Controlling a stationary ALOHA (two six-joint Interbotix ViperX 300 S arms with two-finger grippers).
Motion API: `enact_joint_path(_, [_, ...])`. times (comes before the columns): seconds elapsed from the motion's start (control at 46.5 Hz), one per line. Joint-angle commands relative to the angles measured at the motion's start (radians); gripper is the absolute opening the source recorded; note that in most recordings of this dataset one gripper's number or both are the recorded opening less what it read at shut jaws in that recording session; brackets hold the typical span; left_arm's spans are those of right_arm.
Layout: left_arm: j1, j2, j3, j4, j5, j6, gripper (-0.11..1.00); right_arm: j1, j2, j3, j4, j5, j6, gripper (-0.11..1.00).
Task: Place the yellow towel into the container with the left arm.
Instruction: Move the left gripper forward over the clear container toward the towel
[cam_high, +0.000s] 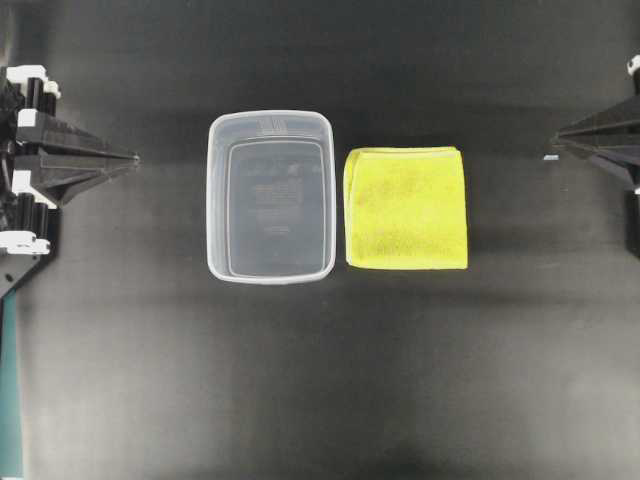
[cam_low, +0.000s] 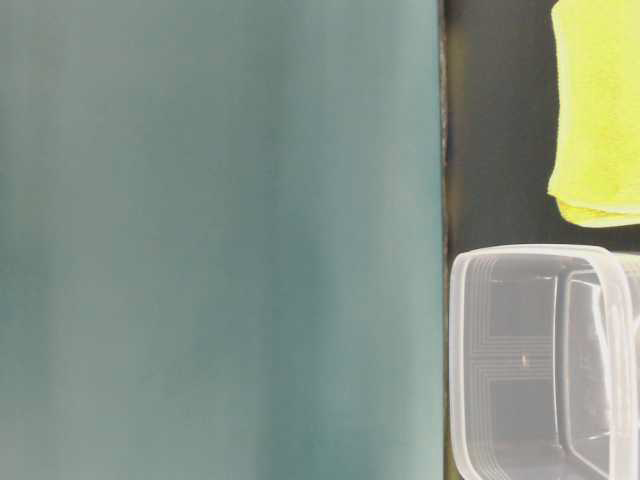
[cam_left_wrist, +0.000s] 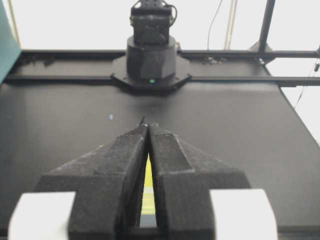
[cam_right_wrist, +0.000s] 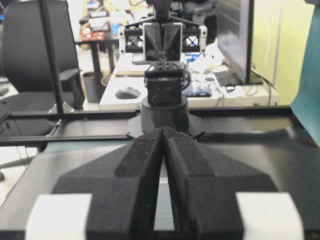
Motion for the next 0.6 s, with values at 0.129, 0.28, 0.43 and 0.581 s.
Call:
enact_joint_path(0.129, [0.048,0.087,-0.098,0.037,0.051,-0.058,0.00,0.008,0.006,-0.008,0.018,0.003,0.026,-0.01])
enact_joint_path(0.28, [0.044,0.166,-0.175,0.037,0.091,-0.057,0.00,0.005,-0.011,-0.006,0.018,0.026,0.054,-0.01])
enact_joint_path(0.43, [0.044,0.242,-0.267,0.038,0.173,-0.040,0.00,-0.003,-0.021,-0.002,0.018,0.106,0.057,-0.01])
enact_joint_path(0.581, [0.048,0.324,-0.371,0.038,0.275,-0.037,0.00,-0.006,-0.037,-0.003,0.018,0.172,0.057,0.01])
